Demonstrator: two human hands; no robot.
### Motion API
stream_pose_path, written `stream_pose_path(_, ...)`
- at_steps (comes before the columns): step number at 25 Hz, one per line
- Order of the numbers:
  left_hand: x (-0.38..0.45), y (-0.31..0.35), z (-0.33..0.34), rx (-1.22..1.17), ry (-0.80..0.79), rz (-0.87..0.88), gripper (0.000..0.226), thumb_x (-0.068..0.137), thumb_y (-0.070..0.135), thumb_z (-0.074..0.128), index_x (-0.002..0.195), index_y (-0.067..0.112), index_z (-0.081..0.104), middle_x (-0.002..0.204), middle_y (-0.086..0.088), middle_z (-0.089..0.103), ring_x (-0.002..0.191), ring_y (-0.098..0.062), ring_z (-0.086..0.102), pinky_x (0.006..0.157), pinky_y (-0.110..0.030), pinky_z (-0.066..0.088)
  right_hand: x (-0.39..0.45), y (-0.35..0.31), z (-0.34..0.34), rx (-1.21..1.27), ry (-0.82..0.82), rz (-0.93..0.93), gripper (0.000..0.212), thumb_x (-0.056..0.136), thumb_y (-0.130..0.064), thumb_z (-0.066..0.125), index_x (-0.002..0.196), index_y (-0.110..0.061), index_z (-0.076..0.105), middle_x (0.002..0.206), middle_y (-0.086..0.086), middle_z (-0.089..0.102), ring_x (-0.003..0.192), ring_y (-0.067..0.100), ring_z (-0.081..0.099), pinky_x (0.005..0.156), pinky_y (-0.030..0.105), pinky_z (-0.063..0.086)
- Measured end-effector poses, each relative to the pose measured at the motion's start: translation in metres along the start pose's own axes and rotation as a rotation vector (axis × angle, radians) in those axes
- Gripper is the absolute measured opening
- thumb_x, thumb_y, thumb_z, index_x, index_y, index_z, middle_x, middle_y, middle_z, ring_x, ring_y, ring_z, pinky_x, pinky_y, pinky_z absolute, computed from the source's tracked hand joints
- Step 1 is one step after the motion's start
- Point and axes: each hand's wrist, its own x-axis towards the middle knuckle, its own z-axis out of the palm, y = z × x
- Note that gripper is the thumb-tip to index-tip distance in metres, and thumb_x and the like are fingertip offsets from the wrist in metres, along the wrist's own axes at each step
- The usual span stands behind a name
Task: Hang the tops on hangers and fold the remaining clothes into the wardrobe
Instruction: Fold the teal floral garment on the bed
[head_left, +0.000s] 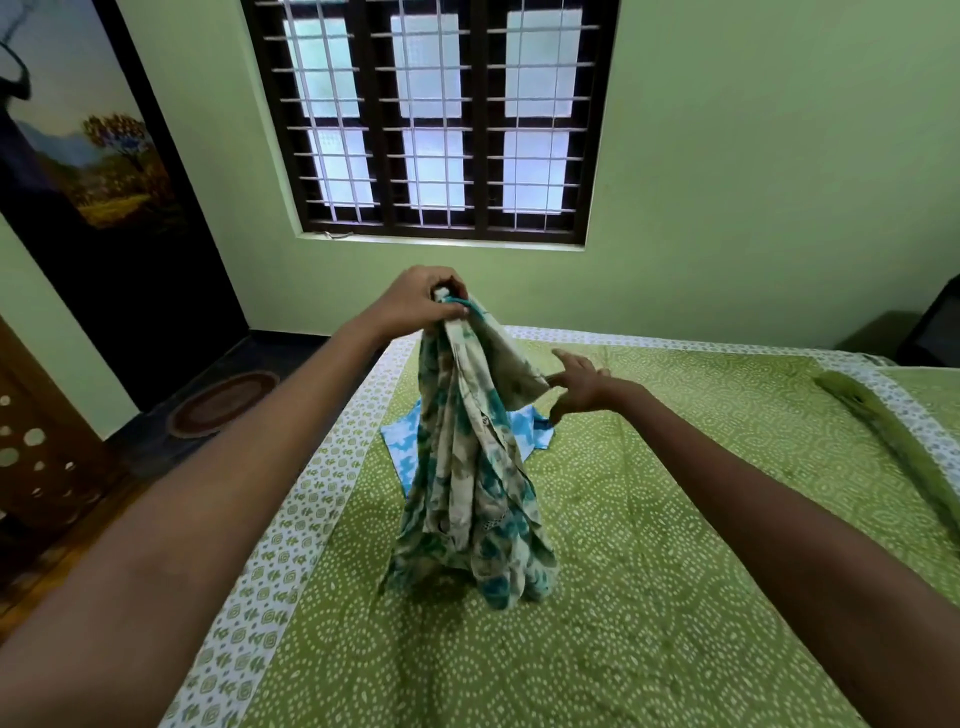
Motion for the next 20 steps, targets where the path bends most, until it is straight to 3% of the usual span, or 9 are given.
stream_pose_path(2, 0.0, -0.005, -0.013, 0.095, -0.039, 0.014, 0.014, 0.08, 0.005, 0.069, 0.094, 0.003, 0.066, 0.087, -0.005, 0.061, 0.07, -0.008, 0.05, 0.056, -0.008, 0.036, 0.004, 0.009, -0.001, 0.006, 0.126, -0.032, 0.054, 0.083, -0.037, 0.067, 0.132, -0.017, 0.053, 0.151, 0.006, 0.032, 0.139, 0.027, 0.026, 0.107, 0.048, 0.024)
stream_pose_path(4, -0.002, -0.018, -0.018, 0.214, -0.085, 0.002, 0.015, 0.079, 0.004, 0.07, 0.093, 0.001, 0.066, 0.091, -0.013, 0.063, 0.079, -0.014, 0.051, 0.059, -0.018, 0.034, 0.006, 0.011, -0.019, 0.037, 0.333, -0.108, 0.029, 0.087, -0.03, 0.063, 0.104, -0.008, 0.07, 0.109, 0.017, 0.066, 0.107, 0.03, 0.058, 0.083, 0.036, 0.04)
stream_pose_path(5, -0.004, -0.025, -0.019, 0.257, -0.104, -0.018, 0.016, 0.079, 0.003, 0.07, 0.094, -0.001, 0.065, 0.095, -0.017, 0.064, 0.083, -0.015, 0.051, 0.062, -0.02, 0.033, 0.004, 0.009, -0.033, 0.084, 0.394, -0.141, 0.022, 0.087, -0.024, 0.064, 0.087, -0.004, 0.073, 0.085, 0.021, 0.068, 0.085, 0.028, 0.063, 0.07, 0.033, 0.039)
stream_pose_path(7, -0.007, -0.036, -0.022, 0.293, -0.084, -0.043, 0.016, 0.08, 0.002, 0.069, 0.093, -0.005, 0.065, 0.098, -0.019, 0.065, 0.085, -0.016, 0.051, 0.064, -0.021, 0.033, -0.001, 0.006, -0.06, 0.273, 0.473, -0.219, 0.024, 0.084, -0.015, 0.068, 0.066, 0.0, 0.071, 0.057, 0.013, 0.059, 0.05, 0.006, 0.05, 0.056, 0.028, 0.032)
stream_pose_path(9, -0.007, -0.04, -0.027, 0.228, 0.07, -0.036, 0.014, 0.079, 0.0, 0.068, 0.092, -0.005, 0.065, 0.095, -0.019, 0.065, 0.083, -0.016, 0.051, 0.06, -0.02, 0.035, -0.007, 0.003, -0.076, 0.569, 0.504, -0.294, 0.014, 0.076, -0.006, 0.075, 0.07, 0.007, 0.071, 0.061, 0.007, 0.059, 0.049, -0.001, 0.044, 0.055, 0.022, 0.035)
stream_pose_path(12, -0.004, -0.035, -0.036, 0.113, 0.287, -0.052, 0.016, 0.08, 0.0, 0.067, 0.096, -0.004, 0.066, 0.088, -0.008, 0.059, 0.082, -0.016, 0.05, 0.059, -0.004, 0.035, -0.017, 0.0, -0.083, 0.807, 0.416, -0.383, 0.011, 0.068, 0.007, 0.076, 0.078, 0.004, 0.071, 0.067, 0.003, 0.063, 0.067, 0.013, 0.053, 0.064, 0.027, 0.042)
stream_pose_path(14, 0.0, -0.037, -0.039, 0.13, 0.244, -0.022, 0.014, 0.081, -0.001, 0.066, 0.095, -0.004, 0.066, 0.087, -0.008, 0.058, 0.082, -0.017, 0.051, 0.061, -0.004, 0.035, -0.021, 0.0, -0.084, 0.439, 0.395, -0.376, 0.021, 0.069, 0.006, 0.074, 0.09, 0.008, 0.07, 0.072, 0.008, 0.061, 0.067, 0.018, 0.051, 0.061, 0.021, 0.037)
stream_pose_path(16, 0.001, -0.038, -0.039, 0.151, 0.183, 0.014, 0.012, 0.08, -0.004, 0.065, 0.092, -0.004, 0.066, 0.087, -0.011, 0.06, 0.083, -0.018, 0.051, 0.063, -0.011, 0.038, -0.023, 0.003, -0.089, 0.015, 0.432, -0.385, 0.016, 0.071, 0.0, 0.07, 0.086, 0.007, 0.071, 0.067, 0.016, 0.064, 0.06, 0.023, 0.05, 0.053, 0.019, 0.029)
stream_pose_path(20, 0.009, -0.029, -0.032, 0.159, 0.138, 0.044, 0.012, 0.082, -0.003, 0.064, 0.094, -0.005, 0.065, 0.086, -0.008, 0.058, 0.082, -0.018, 0.051, 0.063, -0.004, 0.036, -0.029, 0.016, -0.101, 0.009, 0.615, -0.395, 0.012, 0.076, -0.005, 0.069, 0.08, 0.006, 0.073, 0.064, 0.02, 0.065, 0.059, 0.032, 0.058, 0.055, 0.016, 0.033)
